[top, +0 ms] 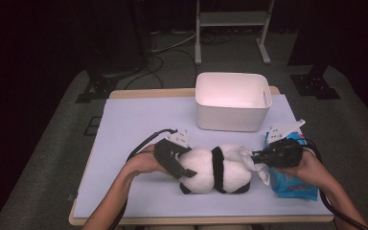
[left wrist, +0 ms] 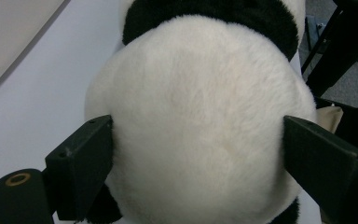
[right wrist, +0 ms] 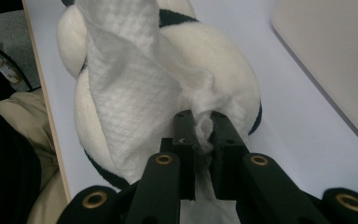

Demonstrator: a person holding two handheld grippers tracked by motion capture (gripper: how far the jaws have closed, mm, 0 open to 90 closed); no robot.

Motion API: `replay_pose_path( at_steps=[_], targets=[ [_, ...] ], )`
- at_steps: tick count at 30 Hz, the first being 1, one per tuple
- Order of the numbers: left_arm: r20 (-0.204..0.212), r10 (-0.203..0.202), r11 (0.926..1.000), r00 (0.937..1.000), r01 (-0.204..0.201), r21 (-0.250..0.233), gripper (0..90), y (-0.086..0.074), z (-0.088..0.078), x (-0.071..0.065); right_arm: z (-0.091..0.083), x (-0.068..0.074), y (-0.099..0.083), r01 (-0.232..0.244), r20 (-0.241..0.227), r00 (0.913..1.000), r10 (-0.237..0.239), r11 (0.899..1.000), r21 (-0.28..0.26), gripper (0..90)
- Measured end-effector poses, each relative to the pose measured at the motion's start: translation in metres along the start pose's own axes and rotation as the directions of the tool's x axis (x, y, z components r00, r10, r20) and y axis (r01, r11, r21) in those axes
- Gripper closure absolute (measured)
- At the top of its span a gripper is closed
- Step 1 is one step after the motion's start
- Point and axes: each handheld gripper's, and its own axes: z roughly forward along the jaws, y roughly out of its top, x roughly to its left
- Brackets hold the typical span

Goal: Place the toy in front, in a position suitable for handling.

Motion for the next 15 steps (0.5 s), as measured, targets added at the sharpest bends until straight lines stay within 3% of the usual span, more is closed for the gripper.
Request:
replay_pose_path(
  at_steps=[8,15],
  targets=[
    [-0.003,0.005,1.0000,1.0000,-0.005,0.000,11.6,0.001,0.001,-0.001,-0.003,0.003,0.004,0.012,-0.001,0.9999,-0.012,1.000,0.000,81.4],
    [-0.006,0.007,1.0000,1.0000,-0.007,0.000,11.6,0.001,0.001,-0.002,0.005,0.011,0.024,0.070,-0.015,0.9975,-0.069,0.997,0.015,81.3]
  ],
)
